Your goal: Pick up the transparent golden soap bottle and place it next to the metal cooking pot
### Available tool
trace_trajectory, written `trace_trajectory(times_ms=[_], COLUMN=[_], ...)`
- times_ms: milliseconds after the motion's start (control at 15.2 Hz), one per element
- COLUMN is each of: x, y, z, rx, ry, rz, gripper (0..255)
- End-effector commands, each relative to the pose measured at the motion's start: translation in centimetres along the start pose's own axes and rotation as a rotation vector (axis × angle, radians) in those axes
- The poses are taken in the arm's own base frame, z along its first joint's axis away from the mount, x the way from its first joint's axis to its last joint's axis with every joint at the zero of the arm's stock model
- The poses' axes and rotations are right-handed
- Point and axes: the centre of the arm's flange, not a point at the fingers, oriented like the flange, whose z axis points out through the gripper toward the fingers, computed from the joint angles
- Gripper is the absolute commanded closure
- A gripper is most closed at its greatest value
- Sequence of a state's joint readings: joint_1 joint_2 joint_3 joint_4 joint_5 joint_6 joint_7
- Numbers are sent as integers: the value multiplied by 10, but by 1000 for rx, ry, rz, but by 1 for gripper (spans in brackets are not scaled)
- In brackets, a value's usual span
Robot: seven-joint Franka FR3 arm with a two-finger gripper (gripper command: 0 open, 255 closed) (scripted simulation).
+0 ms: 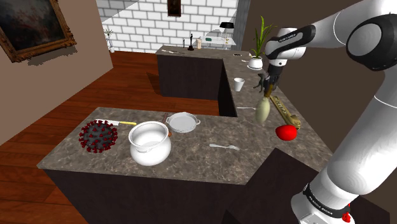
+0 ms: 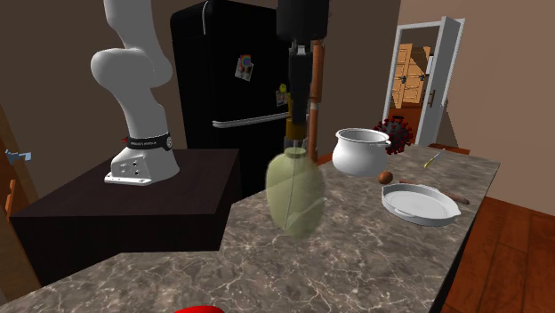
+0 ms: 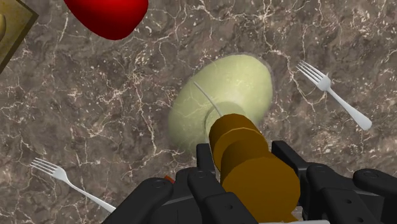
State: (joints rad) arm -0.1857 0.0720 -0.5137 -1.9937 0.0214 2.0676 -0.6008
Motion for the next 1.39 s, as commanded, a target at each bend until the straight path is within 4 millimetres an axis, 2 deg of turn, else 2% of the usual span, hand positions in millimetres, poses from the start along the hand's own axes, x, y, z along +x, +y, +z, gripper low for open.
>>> trace_trajectory(times_ms=[0,1320], x=[-1,-1], y=[0,2], z=[-12,-117], rx=[0,0], ry=[0,0], rz=[0,0], gripper=[255,255])
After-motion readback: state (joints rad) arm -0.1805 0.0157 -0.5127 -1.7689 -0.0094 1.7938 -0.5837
